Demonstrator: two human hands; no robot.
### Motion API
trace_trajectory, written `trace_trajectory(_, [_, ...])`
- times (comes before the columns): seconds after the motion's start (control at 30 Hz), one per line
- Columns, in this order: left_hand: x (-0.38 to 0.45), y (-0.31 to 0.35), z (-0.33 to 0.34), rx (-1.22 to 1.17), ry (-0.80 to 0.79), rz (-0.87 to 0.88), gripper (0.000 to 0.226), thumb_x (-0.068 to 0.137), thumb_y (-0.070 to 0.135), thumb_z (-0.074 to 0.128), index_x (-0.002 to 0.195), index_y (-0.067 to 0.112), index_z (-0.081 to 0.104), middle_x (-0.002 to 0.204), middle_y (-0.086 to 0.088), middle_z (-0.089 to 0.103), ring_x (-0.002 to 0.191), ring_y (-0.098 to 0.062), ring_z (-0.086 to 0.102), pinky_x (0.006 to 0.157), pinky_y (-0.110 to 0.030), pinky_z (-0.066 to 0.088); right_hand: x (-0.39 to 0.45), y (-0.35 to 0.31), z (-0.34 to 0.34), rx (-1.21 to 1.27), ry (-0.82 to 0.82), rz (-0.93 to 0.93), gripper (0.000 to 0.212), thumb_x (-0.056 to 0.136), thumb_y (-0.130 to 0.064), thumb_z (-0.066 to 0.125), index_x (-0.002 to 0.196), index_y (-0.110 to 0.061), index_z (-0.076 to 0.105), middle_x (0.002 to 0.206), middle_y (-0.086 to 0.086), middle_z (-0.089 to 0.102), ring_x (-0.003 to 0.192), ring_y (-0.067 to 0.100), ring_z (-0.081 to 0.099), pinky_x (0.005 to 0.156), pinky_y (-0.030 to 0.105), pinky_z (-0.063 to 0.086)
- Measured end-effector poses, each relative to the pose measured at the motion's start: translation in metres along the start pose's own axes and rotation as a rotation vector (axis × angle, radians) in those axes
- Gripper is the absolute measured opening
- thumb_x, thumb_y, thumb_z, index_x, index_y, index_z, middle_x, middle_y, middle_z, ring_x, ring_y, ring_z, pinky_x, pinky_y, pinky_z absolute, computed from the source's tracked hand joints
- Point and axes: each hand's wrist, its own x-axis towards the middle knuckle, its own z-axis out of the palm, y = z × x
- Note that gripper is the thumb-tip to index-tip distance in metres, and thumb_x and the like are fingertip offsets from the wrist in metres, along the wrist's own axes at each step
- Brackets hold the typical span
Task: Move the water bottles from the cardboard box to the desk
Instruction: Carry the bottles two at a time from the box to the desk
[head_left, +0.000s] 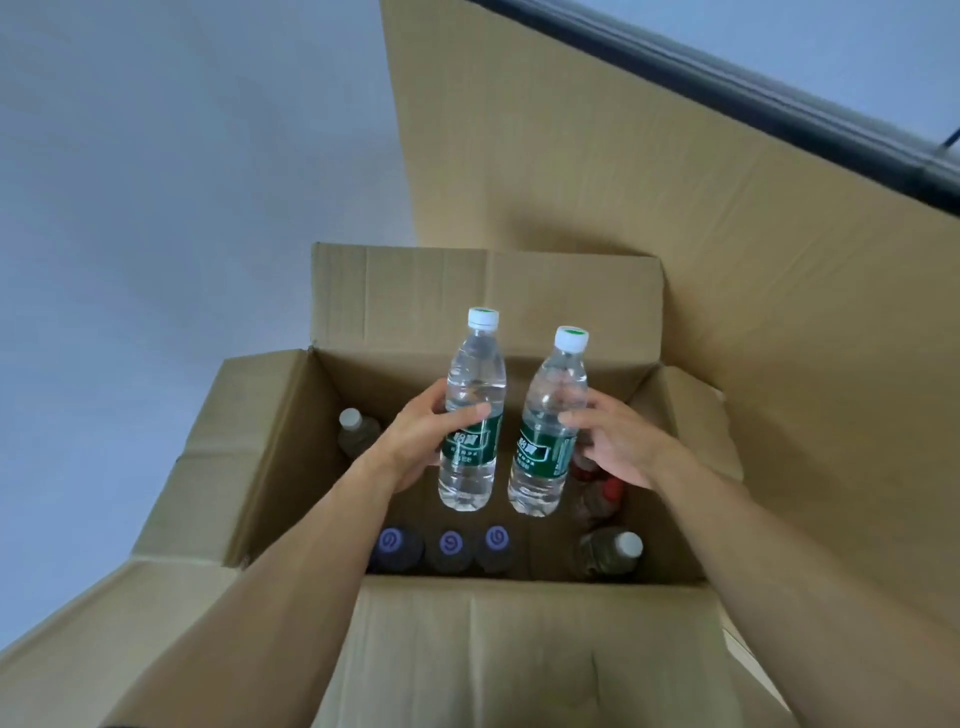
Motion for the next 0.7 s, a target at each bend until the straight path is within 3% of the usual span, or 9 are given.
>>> trace_trajectory(0.1, [-0.014, 0.012, 0.011, -0.115, 0.054, 0.037, 0.073, 0.07, 0.051, 0.085, 0.135, 0.03, 0.058, 0.128, -0.004, 0.069, 0.117, -0.025, 0.067, 0.103, -0.051, 0.05, -0.013, -0.023, 0.017, 0.085, 0.009, -0.064, 0.064, 0.079, -0.019, 0.065, 0.141, -0.008, 0.052, 0.127, 0.011, 0.062, 0.117, 0.026, 0.057, 0.096, 0.037, 0.046])
trace_trajectory(0.23, [-0.027, 0.029, 0.025, -0.147, 0.174, 0.057, 0.092, 0.061, 0.071, 0.082, 0.14, 0.033, 0.053, 0.13, 0.0, 0.068, 0.122, -0.025, 0.063, 0.106, -0.054, 0.047, -0.021, -0.041, 0.035, 0.194, 0.009, -0.107, 0.053, 0.094, -0.029, 0.056, 0.142, -0.005, 0.052, 0.14, 0.021, 0.058, 0.133, 0.04, 0.05, 0.116, 0.052, 0.036])
trace_trajectory(0.3, [-0.032, 0.036, 0.029, -0.17, 0.215, 0.059, 0.101, 0.054, 0.078, 0.081, 0.139, 0.032, 0.052, 0.122, 0.001, 0.072, 0.113, -0.023, 0.069, 0.099, -0.049, 0.053, -0.024, -0.046, 0.043, 0.255, -0.003, -0.097, 0.05, 0.098, -0.039, 0.049, 0.138, -0.01, 0.059, 0.138, 0.017, 0.061, 0.132, 0.036, 0.054, 0.113, 0.05, 0.04])
trace_trajectory(0.4, [-0.036, 0.043, 0.031, -0.235, 0.24, 0.049, 0.108, 0.046, 0.079, 0.084, 0.137, 0.03, 0.053, 0.118, -0.005, 0.073, 0.107, -0.028, 0.072, 0.096, -0.054, 0.055, -0.022, -0.049, 0.049, 0.263, -0.043, -0.105, 0.05, 0.099, -0.052, 0.044, 0.128, -0.02, 0.069, 0.133, 0.01, 0.066, 0.124, 0.028, 0.063, 0.102, 0.045, 0.047])
trace_trajectory(0.5, [-0.041, 0.046, 0.034, -0.238, 0.276, 0.036, 0.107, 0.046, 0.08, 0.082, 0.137, 0.032, 0.053, 0.121, -0.006, 0.072, 0.109, -0.029, 0.07, 0.098, -0.055, 0.053, -0.019, -0.05, 0.053, 0.227, -0.046, -0.066, 0.062, 0.093, -0.064, 0.049, 0.134, -0.019, 0.063, 0.13, 0.013, 0.068, 0.12, 0.03, 0.065, 0.103, 0.05, 0.047])
trace_trajectory(0.63, [-0.047, 0.046, 0.037, -0.239, 0.292, 0.047, 0.1, 0.053, 0.079, 0.081, 0.137, 0.032, 0.054, 0.128, -0.008, 0.068, 0.118, -0.034, 0.064, 0.104, -0.058, 0.047, -0.014, -0.051, 0.061, 0.165, -0.018, -0.045, 0.066, 0.087, -0.061, 0.061, 0.133, -0.014, 0.06, 0.119, 0.013, 0.073, 0.107, 0.03, 0.071, 0.09, 0.045, 0.056])
trace_trajectory(0.7, [-0.051, 0.046, 0.037, -0.263, 0.303, 0.047, 0.088, 0.059, 0.072, 0.081, 0.133, 0.031, 0.057, 0.126, -0.009, 0.07, 0.116, -0.034, 0.066, 0.103, -0.059, 0.049, -0.01, -0.052, 0.063, 0.146, -0.021, -0.037, 0.066, 0.086, -0.06, 0.063, 0.132, -0.012, 0.061, 0.118, 0.015, 0.072, 0.105, 0.032, 0.071, 0.093, 0.048, 0.056])
